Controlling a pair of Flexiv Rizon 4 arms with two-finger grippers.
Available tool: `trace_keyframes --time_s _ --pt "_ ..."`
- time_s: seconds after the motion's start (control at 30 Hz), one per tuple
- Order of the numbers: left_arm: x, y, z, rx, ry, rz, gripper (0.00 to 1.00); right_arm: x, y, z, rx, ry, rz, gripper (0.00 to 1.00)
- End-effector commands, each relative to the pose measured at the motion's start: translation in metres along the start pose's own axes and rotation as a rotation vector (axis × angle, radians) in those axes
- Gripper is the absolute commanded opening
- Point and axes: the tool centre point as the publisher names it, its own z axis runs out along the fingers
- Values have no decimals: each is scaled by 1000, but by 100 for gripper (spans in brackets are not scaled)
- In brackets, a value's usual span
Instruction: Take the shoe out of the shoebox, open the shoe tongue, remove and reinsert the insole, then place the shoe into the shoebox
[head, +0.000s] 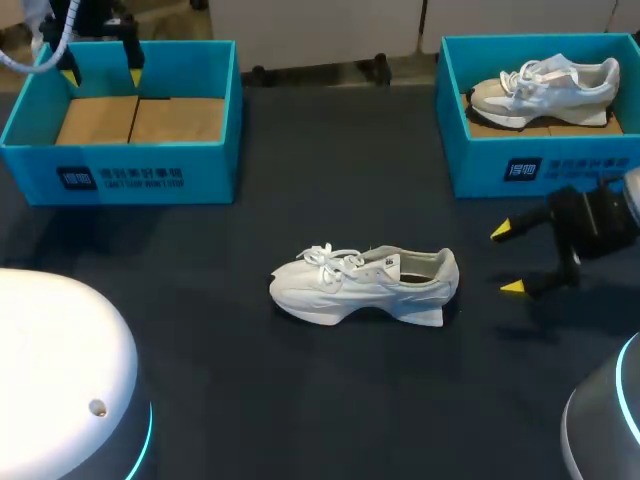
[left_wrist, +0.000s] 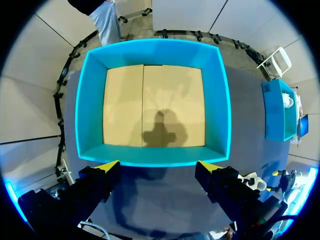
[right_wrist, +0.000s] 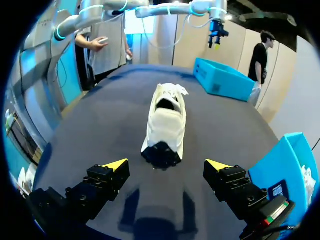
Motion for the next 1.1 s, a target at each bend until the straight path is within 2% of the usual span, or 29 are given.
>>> trace_keyframes --time_s 0.03,0.6,0.67,0.8,1.1 --pt "0 0 0 -1 -1 0 100 2 -12 6 -72 -15 4 100" --pt "0 0 0 -1 -1 0 100 1 -13 6 -70 -21 11 100" --pt "0 0 0 -1 -1 0 100 1 -8 15 -65 -37 7 100" --pt "0 0 0 -1 -1 0 100 -3 -10 30 -48 -55 56 100" --pt "0 0 0 -1 -1 0 100 0 5 51 -89 -82 78 100"
